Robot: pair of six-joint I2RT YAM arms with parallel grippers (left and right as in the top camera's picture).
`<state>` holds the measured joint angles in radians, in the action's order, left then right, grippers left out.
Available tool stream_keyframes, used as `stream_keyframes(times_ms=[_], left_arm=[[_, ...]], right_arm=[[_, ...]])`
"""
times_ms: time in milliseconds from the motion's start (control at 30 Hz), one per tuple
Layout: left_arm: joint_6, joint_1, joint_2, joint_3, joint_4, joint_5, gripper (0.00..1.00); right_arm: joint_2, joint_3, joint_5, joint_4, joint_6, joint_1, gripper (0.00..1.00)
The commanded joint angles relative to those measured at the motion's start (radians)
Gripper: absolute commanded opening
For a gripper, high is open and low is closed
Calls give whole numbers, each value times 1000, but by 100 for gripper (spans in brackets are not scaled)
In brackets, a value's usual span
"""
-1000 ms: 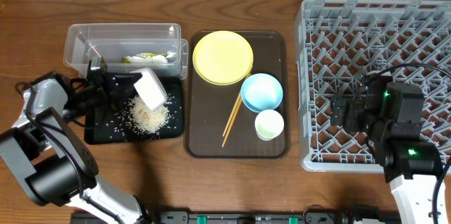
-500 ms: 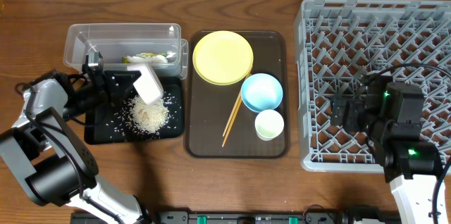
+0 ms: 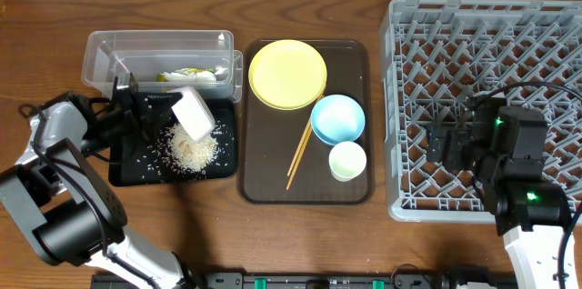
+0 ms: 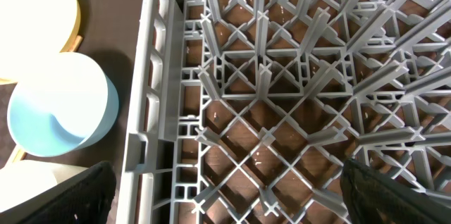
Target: Sort waste into correct bins and load items into the dishwasher rack
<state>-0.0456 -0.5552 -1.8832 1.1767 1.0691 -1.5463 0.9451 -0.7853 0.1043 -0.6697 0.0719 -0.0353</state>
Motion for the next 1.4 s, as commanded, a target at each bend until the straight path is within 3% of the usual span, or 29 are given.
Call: stream_keyframes(times_ms=[0, 133, 367, 567, 867, 1067, 1367], left_arm=[[28, -5, -2, -6, -1, -25, 6], [-80, 10, 26, -6, 20, 5, 6], [-92, 150, 197, -6, -18, 278, 6], [8, 422, 342, -6, -179, 642, 6], [117, 883, 314, -6, -335, 1147, 6], [151, 1061, 240, -6, -370, 1314, 6], [194, 1095, 157, -6, -379, 1364, 11]], right_arm=[[-4, -19, 0, 0, 9, 16, 99], [-4, -19, 1, 0, 9, 16, 99], [-4, -19, 1, 0, 9, 16, 99], [-4, -19, 0, 2, 9, 16, 99], [-4, -19, 0, 3, 9, 16, 99], [-4, -19, -3, 3, 9, 16, 99], [-4, -19, -3, 0, 9, 16, 99]])
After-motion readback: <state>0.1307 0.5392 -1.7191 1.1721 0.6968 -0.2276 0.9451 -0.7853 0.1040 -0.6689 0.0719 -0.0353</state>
